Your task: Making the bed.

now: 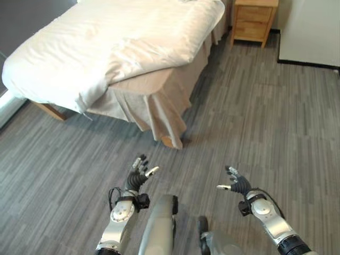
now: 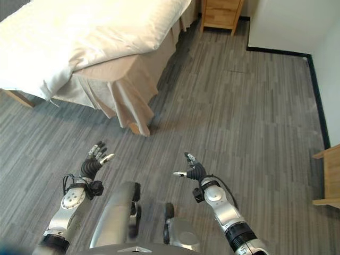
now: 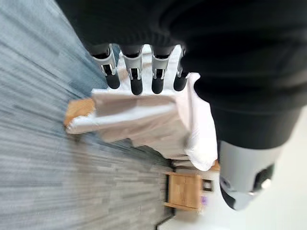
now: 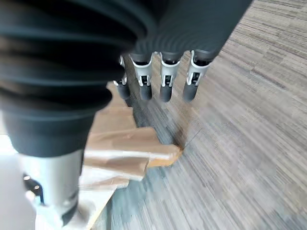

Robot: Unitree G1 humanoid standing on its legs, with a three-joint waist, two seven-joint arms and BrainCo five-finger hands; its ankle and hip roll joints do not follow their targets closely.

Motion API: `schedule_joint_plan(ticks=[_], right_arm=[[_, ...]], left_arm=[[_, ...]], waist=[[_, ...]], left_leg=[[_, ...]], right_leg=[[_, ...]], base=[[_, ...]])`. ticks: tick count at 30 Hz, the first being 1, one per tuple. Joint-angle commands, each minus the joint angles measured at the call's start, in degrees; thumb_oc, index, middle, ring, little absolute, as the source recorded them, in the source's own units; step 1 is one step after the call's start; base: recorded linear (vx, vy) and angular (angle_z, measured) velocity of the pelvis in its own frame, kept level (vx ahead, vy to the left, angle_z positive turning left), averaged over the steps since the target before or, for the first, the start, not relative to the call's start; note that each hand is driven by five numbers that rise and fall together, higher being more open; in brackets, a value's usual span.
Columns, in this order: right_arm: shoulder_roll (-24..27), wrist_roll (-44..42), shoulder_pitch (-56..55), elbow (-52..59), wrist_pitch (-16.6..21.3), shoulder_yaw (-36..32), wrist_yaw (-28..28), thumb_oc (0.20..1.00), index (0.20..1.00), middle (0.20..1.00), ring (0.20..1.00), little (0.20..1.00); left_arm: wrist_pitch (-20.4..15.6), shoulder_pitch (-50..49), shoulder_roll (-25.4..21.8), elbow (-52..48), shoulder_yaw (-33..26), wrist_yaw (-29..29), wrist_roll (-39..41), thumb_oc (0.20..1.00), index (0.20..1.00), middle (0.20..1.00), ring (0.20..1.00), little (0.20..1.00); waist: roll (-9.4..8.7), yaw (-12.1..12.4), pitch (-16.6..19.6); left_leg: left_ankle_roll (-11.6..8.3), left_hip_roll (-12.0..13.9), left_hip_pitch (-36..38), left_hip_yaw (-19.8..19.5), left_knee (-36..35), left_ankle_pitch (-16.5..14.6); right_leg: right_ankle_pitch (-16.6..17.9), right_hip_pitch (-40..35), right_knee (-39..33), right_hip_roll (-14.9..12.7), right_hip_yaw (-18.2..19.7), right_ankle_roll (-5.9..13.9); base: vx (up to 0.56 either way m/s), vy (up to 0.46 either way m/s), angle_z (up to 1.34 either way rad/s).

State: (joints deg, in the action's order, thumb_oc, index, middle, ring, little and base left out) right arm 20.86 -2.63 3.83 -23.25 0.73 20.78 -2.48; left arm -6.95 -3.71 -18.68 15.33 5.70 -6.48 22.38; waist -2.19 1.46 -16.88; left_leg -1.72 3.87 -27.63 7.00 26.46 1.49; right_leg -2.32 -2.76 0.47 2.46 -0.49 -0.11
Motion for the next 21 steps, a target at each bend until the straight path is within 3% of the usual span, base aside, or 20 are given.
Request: schedule_joint_plan(ticks=[1,2,5,9,12,13,14,15,18,21], right_arm=[[0.8,1.6,1.9,2.7,2.5,-0.6,-1.3,1.0,1.0,1.0,1.0,1.0],[0.8,2.1,1.7,2.3,2.4,-1.1,-1.5,1.0,1.0,1.0,1.0,1.0],[0.4,2.9,0.5,2.4,2.5,-1.9,-1.4,1.0,1.0,1.0,1.0,1.0],[-1.4,4.4,-0.5,2.7,2.4,-2.0,-1.9,1.0,1.0,1.0,1.0,1.0],[-2.5,5.9,-0.8,3.4,2.6,-1.9,-2.4,1.0,1.0,1.0,1.0,1.0],[-2.5,5.9,-0.8,3.4,2.6,-2.0,-2.4,1.0,1.0,1.0,1.0,1.0],[-2.7,6.0,-0.6,3.9,2.7,-2.1,-2.8,1.0,1.0,1.0,1.0,1.0],[-2.6,5.9,0.2,5.1,2.8,-2.8,-3.5,1.0,1.0,1.0,1.0,1.0],[-3.0,6.9,0.4,8.2,3.4,-4.6,-5.6,1.0,1.0,1.0,1.0,1.0],[-3.4,6.0,1.1,10.0,3.8,-6.6,-8.0,1.0,1.0,1.0,1.0,1.0]], left_arm=[[-3.3,1.6,-1.8,-4.7,-0.9,-0.3,1.1,1.0,1.0,1.0,1.0,1.0],[-3.2,2.1,-1.5,-4.0,-0.1,0.0,1.1,1.0,1.0,1.0,1.0,1.0],[-2.7,2.2,-1.6,-3.3,0.9,0.5,0.3,1.0,1.0,1.0,1.0,1.0],[-2.1,3.3,-2.2,-2.9,2.6,1.7,0.3,1.0,1.0,1.0,1.0,1.0],[-1.6,3.8,-3.5,-2.9,3.5,2.5,-0.9,1.0,1.0,1.0,1.0,1.0],[-1.6,3.8,-3.5,-2.9,3.5,2.5,-0.9,1.0,1.0,1.0,1.0,1.0],[-1.4,4.0,-4.1,-2.9,3.9,2.5,-1.2,1.0,1.0,1.0,1.0,1.0],[-1.2,4.1,-5.1,-3.5,4.0,2.5,-1.1,1.0,1.0,1.0,1.0,1.0],[-1.4,3.6,-6.0,-4.9,3.4,2.4,-1.7,1.0,1.0,1.0,1.0,1.0],[-1.8,4.7,-6.4,-5.3,3.9,1.9,-1.3,1.0,1.0,1.0,1.0,1.0]], waist=[[0.6,1.7,2.0],[1.17,0.9,2.8],[1.98,-0.5,4.4],[0.14,-1.5,5.7],[-1.98,-1.3,5.4],[-1.89,-1.2,5.5],[-2.31,-1.3,5.3],[-1.67,-2.5,4.0],[-0.61,-3.5,3.5],[-1.25,-5.4,3.4]], left_leg=[[-4.12,3.8,13.8,3.5,-24.4,7.1],[-4.37,5.0,15.9,5.2,-28.4,7.8],[-4.66,5.1,18.7,5.2,-31.5,7.9],[-3.74,3.5,22.3,5.8,-31.5,5.7],[-2.41,1.9,24.9,6.4,-31.5,3.9],[-2.41,2.1,24.7,6.5,-31.5,4.0],[-1.92,1.6,25.2,6.6,-31.5,3.7],[-0.98,1.9,26.0,5.7,-31.5,3.1],[-0.82,3.3,27.8,5.4,-31.5,0.9],[-1.04,2.2,29.4,3.7,-31.5,-1.1]], right_leg=[[-0.7,-6.2,-5.5,-8.6,4.5,5.28],[-1.7,-7.4,-5.5,-9.3,3.1,5.94],[-1.9,-8.7,-5.5,-10.2,1.1,6.75],[1.2,-8.8,-2.5,-14.0,1.3,9.28],[8.1,-7.1,4.6,-16.8,1.5,11.97],[8.3,-6.9,4.5,-16.7,1.6,11.94],[12.0,-5.3,8.2,-17.1,2.3,12.39],[16.9,-0.3,16.8,-15.4,5.2,11.71],[16.3,5.0,20.5,-15.3,5.7,11.36],[14.2,6.2,12.9,-15.6,4.7,11.03]], base=[[0.36,0.253,0.37],[0.27,0.187,0.3],[0.3,0.221,0.6],[0.34,0.269,0.54],[0.25,0.191,0.17],[0.14,0.16,0.58],[0.2,0.269,0.51],[0.2,0.269,0.4],[0.26,0.179,0.32],[0.35,0.088,0.1]])
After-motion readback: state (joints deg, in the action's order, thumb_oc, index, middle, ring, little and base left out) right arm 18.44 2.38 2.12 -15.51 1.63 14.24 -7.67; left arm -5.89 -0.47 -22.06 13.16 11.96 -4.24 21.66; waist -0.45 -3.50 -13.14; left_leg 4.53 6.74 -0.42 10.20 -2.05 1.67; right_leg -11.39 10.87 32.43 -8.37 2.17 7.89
